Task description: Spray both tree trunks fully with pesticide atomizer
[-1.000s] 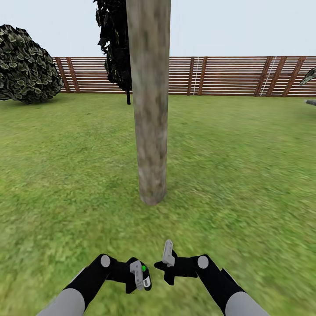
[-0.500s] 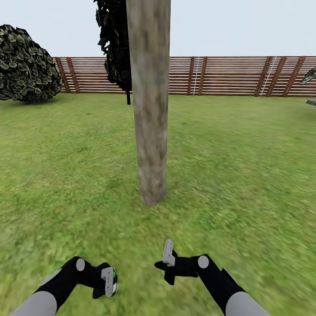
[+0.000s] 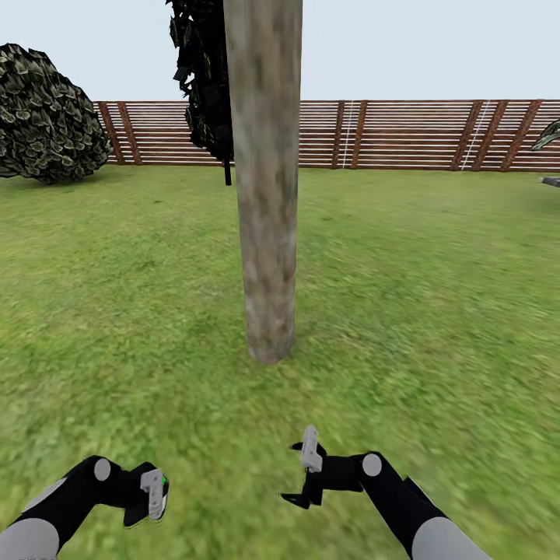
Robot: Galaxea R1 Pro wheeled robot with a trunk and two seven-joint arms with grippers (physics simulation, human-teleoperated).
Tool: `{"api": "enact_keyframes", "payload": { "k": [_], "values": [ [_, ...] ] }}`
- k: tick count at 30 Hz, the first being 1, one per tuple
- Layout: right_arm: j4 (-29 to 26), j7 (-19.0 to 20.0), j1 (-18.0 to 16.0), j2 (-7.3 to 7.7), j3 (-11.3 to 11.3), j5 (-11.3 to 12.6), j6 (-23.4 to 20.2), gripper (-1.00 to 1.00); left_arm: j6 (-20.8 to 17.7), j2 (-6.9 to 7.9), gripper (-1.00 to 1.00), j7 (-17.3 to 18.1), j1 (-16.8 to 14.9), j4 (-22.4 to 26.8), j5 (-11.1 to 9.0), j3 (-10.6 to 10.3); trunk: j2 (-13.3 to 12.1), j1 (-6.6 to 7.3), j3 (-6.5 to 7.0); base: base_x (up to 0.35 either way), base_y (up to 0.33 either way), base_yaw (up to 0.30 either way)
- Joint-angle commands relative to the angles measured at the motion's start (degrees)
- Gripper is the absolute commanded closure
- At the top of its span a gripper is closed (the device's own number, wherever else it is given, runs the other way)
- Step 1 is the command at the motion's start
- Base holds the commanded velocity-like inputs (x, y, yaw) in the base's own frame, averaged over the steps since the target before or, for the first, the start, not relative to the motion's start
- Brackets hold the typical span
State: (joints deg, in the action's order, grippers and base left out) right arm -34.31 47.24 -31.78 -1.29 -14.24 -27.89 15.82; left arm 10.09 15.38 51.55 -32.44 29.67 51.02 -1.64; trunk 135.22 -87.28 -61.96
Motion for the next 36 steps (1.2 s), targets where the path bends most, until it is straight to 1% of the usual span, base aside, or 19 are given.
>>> {"api": "enact_keyframes", "payload": {
  "k": [1, 2, 4, 6, 8, 9, 11, 14, 17, 19, 20, 21, 22, 25, 26, 29, 30, 31, 36],
  "values": [
    [0.06, -0.18, 0.04, 0.72, 0.00, 0.07, 0.02, -1.00, -0.07, -0.02, 1.00, -0.99, 0.00, -0.04, -0.08, 1.71, 0.00, 0.00, 0.00, 0.000, 0.000, 0.000],
    [0.12, -0.31, 0.06, 1.13, 0.00, 0.11, 0.04, -1.00, -0.11, -0.07, 1.00, -1.47, 0.00, -0.08, -0.11, 2.64, 0.00, 0.00, 0.00, 0.000, 0.000, 0.000],
    [1.34, -1.60, 0.13, 2.69, 0.34, 0.28, 0.07, -1.00, -0.19, -0.38, 1.00, -3.04, 0.00, -0.71, -0.18, 6.67, 0.00, 0.00, 0.00, 0.000, 0.000, 0.000],
    [3.77, -3.97, 0.18, 3.34, 1.79, 0.37, 0.08, -1.00, -0.23, -0.65, 1.00, -3.90, 0.00, -1.67, -0.24, 9.63, 0.00, 0.00, 0.00, 0.000, 0.000, 0.000],
    [8.63, -8.74, 0.20, 3.74, 6.00, 0.42, 0.14, -1.00, -0.29, -1.48, 1.00, -5.79, 0.00, -3.28, -0.39, 13.12, 0.00, 0.00, 0.00, 0.000, 0.000, 0.000],
    [12.75, -12.29, 0.21, 3.87, 9.98, 0.44, 0.49, -1.00, -0.31, -2.53, 1.00, -8.43, 0.00, -4.45, -0.76, 15.44, 0.00, 0.00, 0.00, 0.000, 0.000, 0.000],
    [18.64, -16.49, 0.25, 4.01, 16.07, 0.44, 3.13, -1.00, -0.27, -4.16, 1.00, -14.53, 0.00, -7.37, -1.68, 19.14, 0.00, 0.00, 0.00, 0.000, 0.000, 0.000],
    [22.67, -21.84, 0.40, 4.08, 22.36, 0.39, 9.03, -1.00, -0.25, -5.66, 1.00, -23.20, 0.00, -12.63, -2.89, 22.49, 0.00, 0.00, 0.00, 0.000, 0.000, 0.000],
    [23.52, -27.75, 1.03, 4.10, 24.81, 0.38, 10.87, -1.00, -0.29, -6.97, 1.00, -28.20, 0.00, -14.22, -5.15, 23.25, 0.00, 0.00, 0.00, 0.000, 0.000, 0.000],
    [23.82, -35.23, 2.30, 4.07, 25.68, 0.45, 11.65, -1.00, -0.29, -7.98, 1.00, -32.77, 0.00, -14.77, -9.31, 23.42, 0.00, 0.00, 0.00, 0.000, 0.000, 0.000],
    [23.86, -36.59, 2.52, 4.06, 25.76, 0.47, 11.73, -1.00, -0.28, -8.07, 1.00, -33.59, 0.00, -14.85, -10.35, 23.42, 0.00, 0.00, 0.00, 0.000, 0.000, 0.000],
    [23.92, -39.01, 2.88, 4.04, 25.89, 0.50, 11.85, -1.00, -0.28, -8.20, 1.00, -35.02, 0.00, -15.08, -12.60, 23.41, 0.00, 0.00, 0.00, 0.000, 0.000, 0.000],
    [23.94, -40.04, 3.03, 4.04, 25.93, 0.51, 11.89, -1.00, -0.28, -8.25, 1.00, -35.56, 0.00, -15.26, -13.76, 23.40, 0.00, 0.00, 0.00, 0.000, 0.000, 0.000],
    [23.94, -43.61, 3.52, 4.04, 26.14, 0.56, 12.08, -1.00, -0.32, -8.35, 1.00, -37.35, 0.00, -17.75, -20.20, 23.21, 0.00, 0.00, 0.00, 0.000, 0.000, 0.000],
    [23.89, -44.25, 3.63, 4.09, 26.44, 1.03, 12.59, -1.00, -0.37, -8.35, 1.00, -37.58, 0.00, -18.63, -21.58, 23.14, 0.00, 0.00, 0.00, 0.000, 0.000, 0.000],
    [23.90, -45.73, 3.76, 4.74, 29.70, 6.69, 14.65, -1.00, -1.80, -8.44, 1.00, -37.53, 0.00, -18.95, -22.25, 22.86, 0.00, 0.00, 0.00, 0.000, 0.000, 0.000],
    [23.91, -45.96, 3.77, 4.88, 30.12, 7.57, 14.92, -1.00, -2.39, -8.46, 1.00, -37.52, 0.00, -18.88, -22.31, 22.85, 0.00, 0.00, 0.00, 0.000, 0.000, 0.000],
    [23.97, -46.55, 4.17, 5.31, 31.12, 9.71, 15.84, -1.00, -4.90, -8.63, 1.00, -37.59, 0.00, -18.62, -22.45, 22.80, 0.00, 0.00, 0.00, 0.000, 0.000, 0.000],
    [23.95, -47.06, 6.52, 5.51, 31.77, 11.18, 16.97, -1.00, -7.23, -9.58, 1.00, -37.76, 0.00, -18.36, -22.61, 22.88, 0.00, 0.00, 0.00, 0.078, 0.000, 0.000]
  ]
}}
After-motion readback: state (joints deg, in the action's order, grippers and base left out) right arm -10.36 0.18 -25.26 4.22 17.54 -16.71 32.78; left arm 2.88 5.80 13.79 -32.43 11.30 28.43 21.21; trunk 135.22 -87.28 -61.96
